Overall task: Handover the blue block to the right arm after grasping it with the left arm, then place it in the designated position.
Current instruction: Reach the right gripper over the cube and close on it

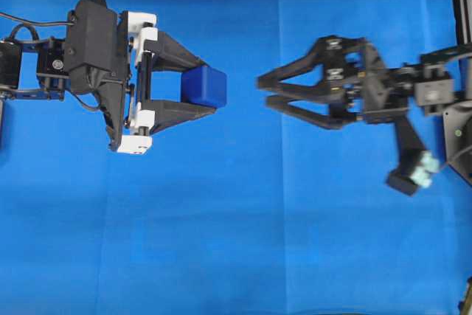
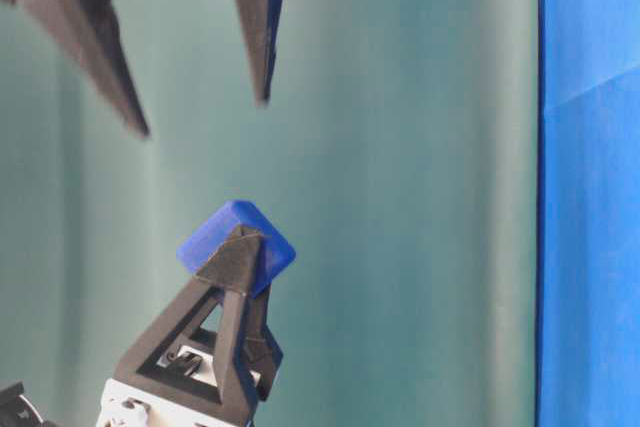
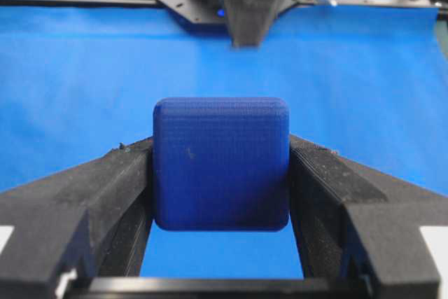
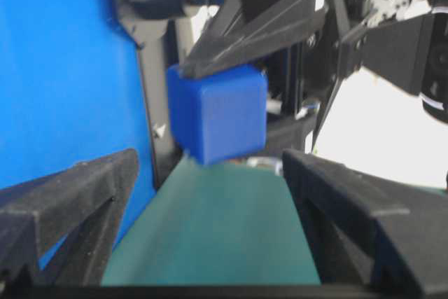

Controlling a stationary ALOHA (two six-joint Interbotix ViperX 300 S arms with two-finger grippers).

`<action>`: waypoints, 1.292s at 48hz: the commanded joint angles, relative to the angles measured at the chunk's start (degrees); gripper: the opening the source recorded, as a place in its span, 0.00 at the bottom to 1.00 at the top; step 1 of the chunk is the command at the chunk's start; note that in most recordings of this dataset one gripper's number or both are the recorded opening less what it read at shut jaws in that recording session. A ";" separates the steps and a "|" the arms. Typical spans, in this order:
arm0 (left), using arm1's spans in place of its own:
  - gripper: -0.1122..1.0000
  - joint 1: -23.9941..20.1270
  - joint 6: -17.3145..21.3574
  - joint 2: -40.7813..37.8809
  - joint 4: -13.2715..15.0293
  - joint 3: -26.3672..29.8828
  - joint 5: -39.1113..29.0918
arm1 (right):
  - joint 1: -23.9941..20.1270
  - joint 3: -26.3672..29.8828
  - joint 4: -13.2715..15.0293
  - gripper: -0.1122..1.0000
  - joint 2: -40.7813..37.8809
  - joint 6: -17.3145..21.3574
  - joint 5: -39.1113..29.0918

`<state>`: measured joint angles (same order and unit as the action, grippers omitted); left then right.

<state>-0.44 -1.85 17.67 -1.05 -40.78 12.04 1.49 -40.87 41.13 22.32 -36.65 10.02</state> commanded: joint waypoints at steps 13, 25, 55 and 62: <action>0.54 0.18 -0.09 1.23 0.09 0.53 0.53 | 0.35 10.81 2.02 0.93 -10.28 0.26 1.23; 0.54 0.18 -0.09 1.32 0.09 0.53 0.35 | 0.35 13.45 2.64 0.93 -13.01 0.26 1.05; 0.54 0.79 0.00 1.41 0.09 0.44 0.35 | 0.35 14.59 2.29 0.48 -13.01 0.62 -4.92; 0.54 0.97 0.00 1.41 0.09 0.35 0.35 | 0.35 14.68 2.20 0.48 -13.01 0.62 -4.48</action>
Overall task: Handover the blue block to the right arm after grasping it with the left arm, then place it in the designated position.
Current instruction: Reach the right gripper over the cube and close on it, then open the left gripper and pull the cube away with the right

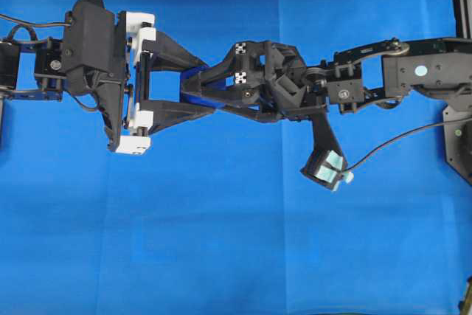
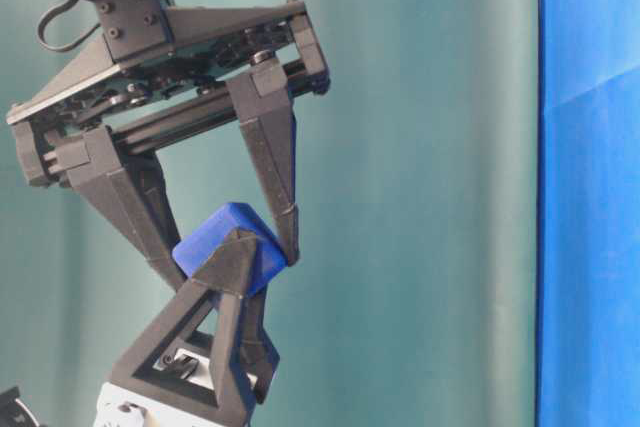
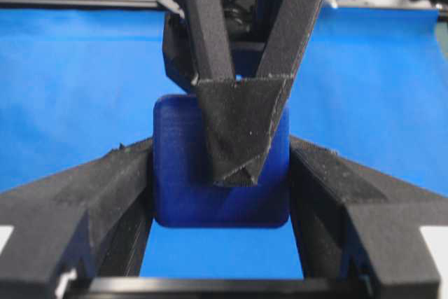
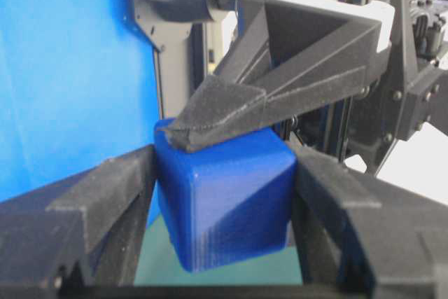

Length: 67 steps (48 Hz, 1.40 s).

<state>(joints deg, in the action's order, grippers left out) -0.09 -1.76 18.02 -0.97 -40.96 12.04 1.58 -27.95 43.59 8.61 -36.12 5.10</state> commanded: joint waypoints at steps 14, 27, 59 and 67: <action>0.54 0.62 0.35 1.05 0.00 0.70 0.53 | 0.26 1.76 -0.53 0.48 0.70 0.44 0.35; 0.54 0.88 0.35 1.05 0.00 0.70 0.53 | 0.26 1.76 -0.53 0.48 0.70 2.20 0.44; 0.94 0.62 -0.26 1.32 0.09 0.44 1.32 | 0.26 0.62 -0.53 0.48 1.76 2.37 0.26; 0.94 0.53 -0.26 2.11 0.09 -0.53 1.32 | 0.09 -2.46 -0.53 0.48 5.19 2.37 0.18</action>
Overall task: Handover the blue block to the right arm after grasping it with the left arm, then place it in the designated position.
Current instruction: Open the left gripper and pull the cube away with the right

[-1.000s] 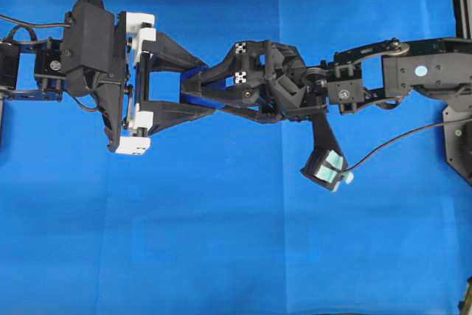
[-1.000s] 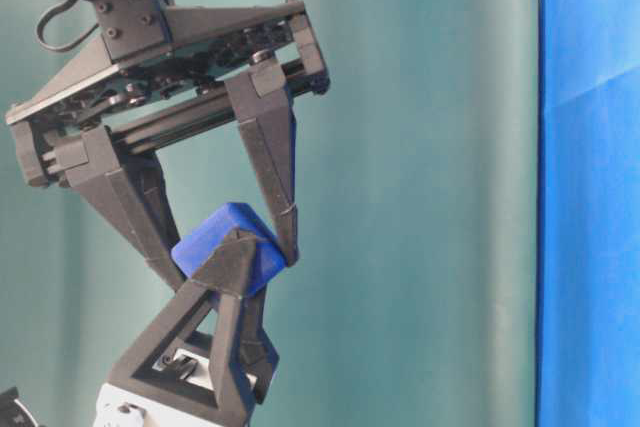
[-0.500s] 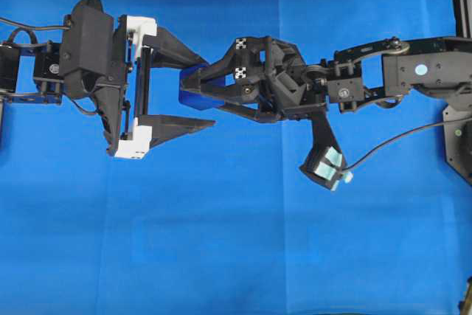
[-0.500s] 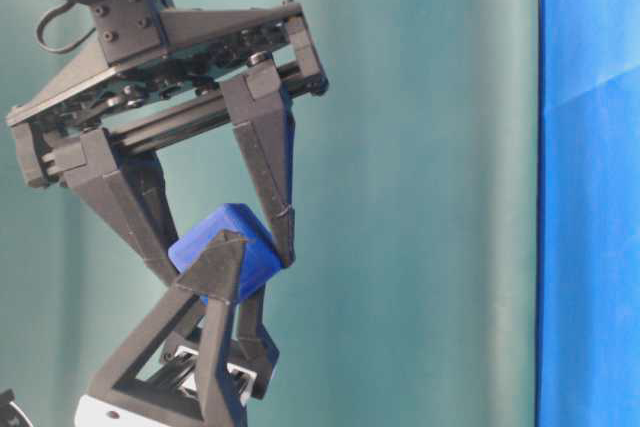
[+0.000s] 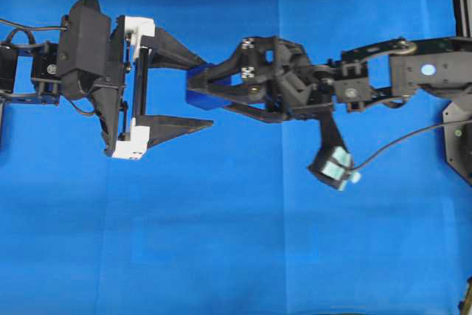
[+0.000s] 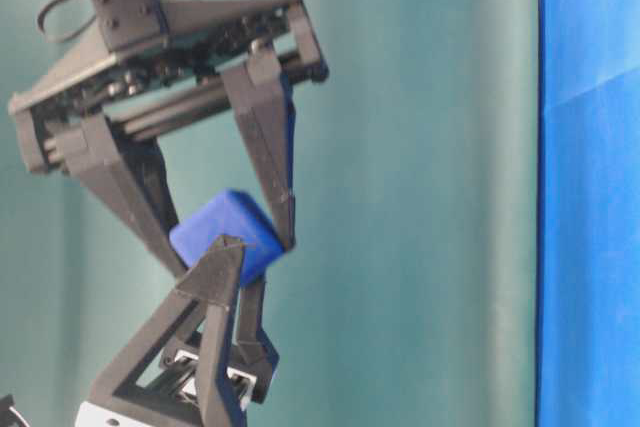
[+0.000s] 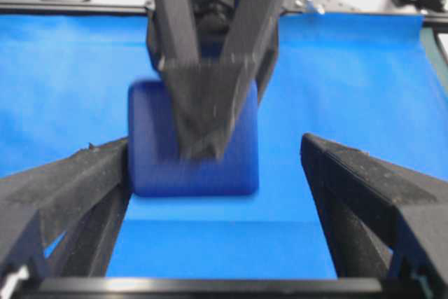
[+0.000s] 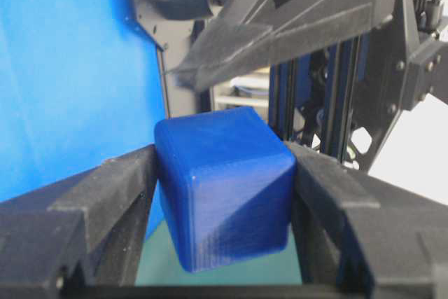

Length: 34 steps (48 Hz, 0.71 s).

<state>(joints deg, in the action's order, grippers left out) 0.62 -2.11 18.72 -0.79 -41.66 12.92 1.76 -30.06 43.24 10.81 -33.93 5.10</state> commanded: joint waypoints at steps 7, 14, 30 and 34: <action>0.94 -0.09 0.09 2.72 -0.09 -1.14 0.44 | -0.18 -4.48 -0.18 0.48 7.47 0.18 0.09; 0.94 -0.18 0.09 4.22 -0.09 -2.55 0.44 | -0.53 -8.09 -0.18 0.48 12.22 0.18 -0.44; 0.94 -0.26 0.09 7.12 -0.09 -4.57 0.53 | -1.67 -11.25 -0.18 0.48 17.40 0.18 -4.04; 0.94 -0.26 0.09 7.03 -0.09 -4.57 0.53 | -1.67 -11.16 -0.18 0.48 17.14 0.18 -4.04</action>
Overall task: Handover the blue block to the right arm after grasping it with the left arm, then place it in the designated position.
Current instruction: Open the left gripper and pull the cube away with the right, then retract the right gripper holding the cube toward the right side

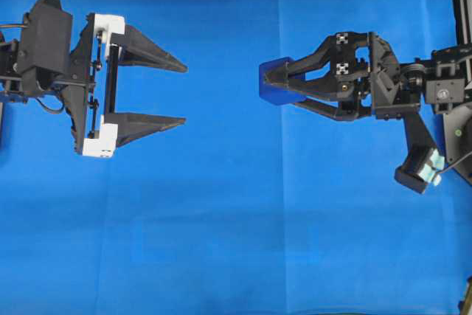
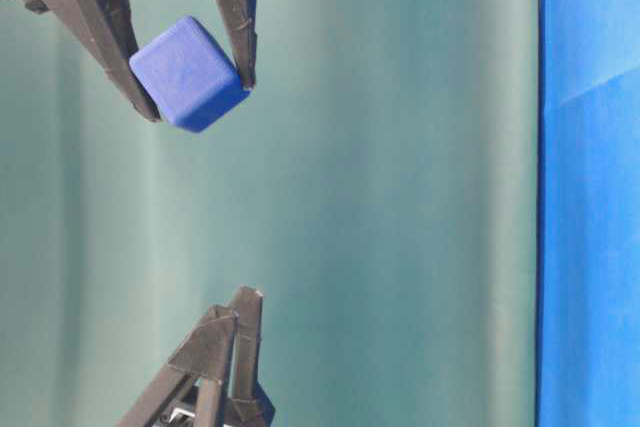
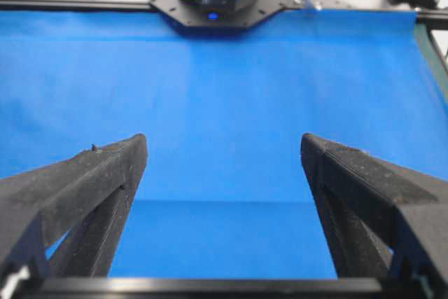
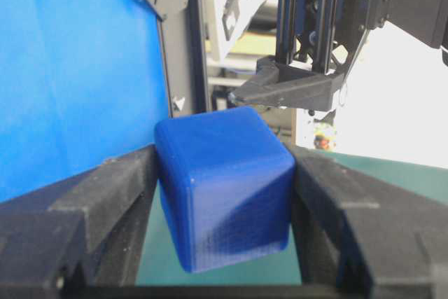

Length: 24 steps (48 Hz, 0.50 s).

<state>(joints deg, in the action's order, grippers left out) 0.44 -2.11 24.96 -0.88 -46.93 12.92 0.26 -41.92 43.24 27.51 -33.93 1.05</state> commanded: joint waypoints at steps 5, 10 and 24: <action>0.94 -0.09 0.09 0.88 0.00 0.70 0.53 | -0.26 0.79 -0.44 0.48 0.35 0.26 0.00; 0.94 -0.09 0.09 0.88 0.00 0.70 0.53 | -0.26 0.79 -2.11 0.48 0.35 2.02 0.00; 0.94 -0.09 0.09 0.88 0.00 0.79 0.53 | -0.44 0.62 -10.02 0.48 1.05 16.96 0.35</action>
<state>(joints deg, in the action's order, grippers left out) 0.44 -2.11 24.96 -0.88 -46.93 12.83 0.09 -42.01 35.16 27.60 -20.39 0.88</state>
